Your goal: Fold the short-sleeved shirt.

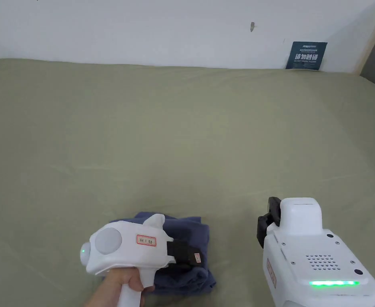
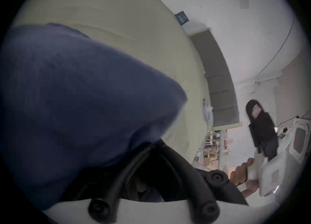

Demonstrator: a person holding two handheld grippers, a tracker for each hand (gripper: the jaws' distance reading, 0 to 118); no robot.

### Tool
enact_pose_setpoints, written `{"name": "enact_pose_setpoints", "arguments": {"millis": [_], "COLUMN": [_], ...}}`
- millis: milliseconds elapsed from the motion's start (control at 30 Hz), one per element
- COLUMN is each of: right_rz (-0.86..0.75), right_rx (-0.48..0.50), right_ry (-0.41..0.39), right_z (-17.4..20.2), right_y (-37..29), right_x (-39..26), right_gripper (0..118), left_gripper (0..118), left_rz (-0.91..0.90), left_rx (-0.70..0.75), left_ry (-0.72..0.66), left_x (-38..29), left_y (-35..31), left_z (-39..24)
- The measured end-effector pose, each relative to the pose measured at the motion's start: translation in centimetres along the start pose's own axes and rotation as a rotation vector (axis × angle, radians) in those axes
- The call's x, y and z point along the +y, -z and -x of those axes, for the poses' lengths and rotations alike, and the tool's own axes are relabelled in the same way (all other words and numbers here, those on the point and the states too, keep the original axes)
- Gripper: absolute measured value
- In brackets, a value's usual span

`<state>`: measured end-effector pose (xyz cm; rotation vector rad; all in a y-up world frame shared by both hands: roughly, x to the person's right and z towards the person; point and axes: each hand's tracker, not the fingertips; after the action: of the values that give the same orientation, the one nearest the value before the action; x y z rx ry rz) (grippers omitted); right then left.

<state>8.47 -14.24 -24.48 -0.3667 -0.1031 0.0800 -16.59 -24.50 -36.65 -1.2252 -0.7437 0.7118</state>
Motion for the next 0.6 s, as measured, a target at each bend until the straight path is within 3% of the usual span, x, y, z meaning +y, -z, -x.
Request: {"name": "enact_pose_setpoints", "arguments": {"millis": [67, 133, 267, 300, 400, 500, 600], "right_rz": [0.004, 0.046, 0.232, 0.313, 0.497, 0.577, 0.695], "right_rx": [0.023, 0.143, 0.528, 0.670, 0.913, 0.944, 0.998], "right_ry": [-0.007, 0.044, 0.240, 0.313, 0.489, 0.491, 0.552], "right_z": [0.2, 0.6, 1.3, 1.7, 3.1, 4.3, 4.3], "right_y": [-0.1, 0.1, 2.3, 3.7, 7.9, 10.9, 14.0], "right_x": [-0.2, -0.1, 0.1, -0.2, -1.8, -3.3, -5.2], "right_gripper": [0, 0, 0, 0, 0, 0, 0], "left_gripper": [0, 0, 0, 0, 0, 0, 0], "left_rz": [-0.037, -0.090, -0.221, -0.232, -0.249, -0.261, -0.255], "left_rx": [0.023, 0.009, 0.109, 0.135, 0.229, 0.293, 0.278], "left_ry": [0.051, 0.081, 0.103, 0.106, 0.113, 0.099, 0.061], "left_x": [-0.4, -0.6, -1.6, -1.8, -2.3, -2.9, -2.5], "left_y": [-2.1, -5.5, -12.4, -14.0, -17.4, -19.0, -19.1], "left_z": [-1.2, -2.1, -1.9, -1.4, 0.5, 1.5, 3.2]}}
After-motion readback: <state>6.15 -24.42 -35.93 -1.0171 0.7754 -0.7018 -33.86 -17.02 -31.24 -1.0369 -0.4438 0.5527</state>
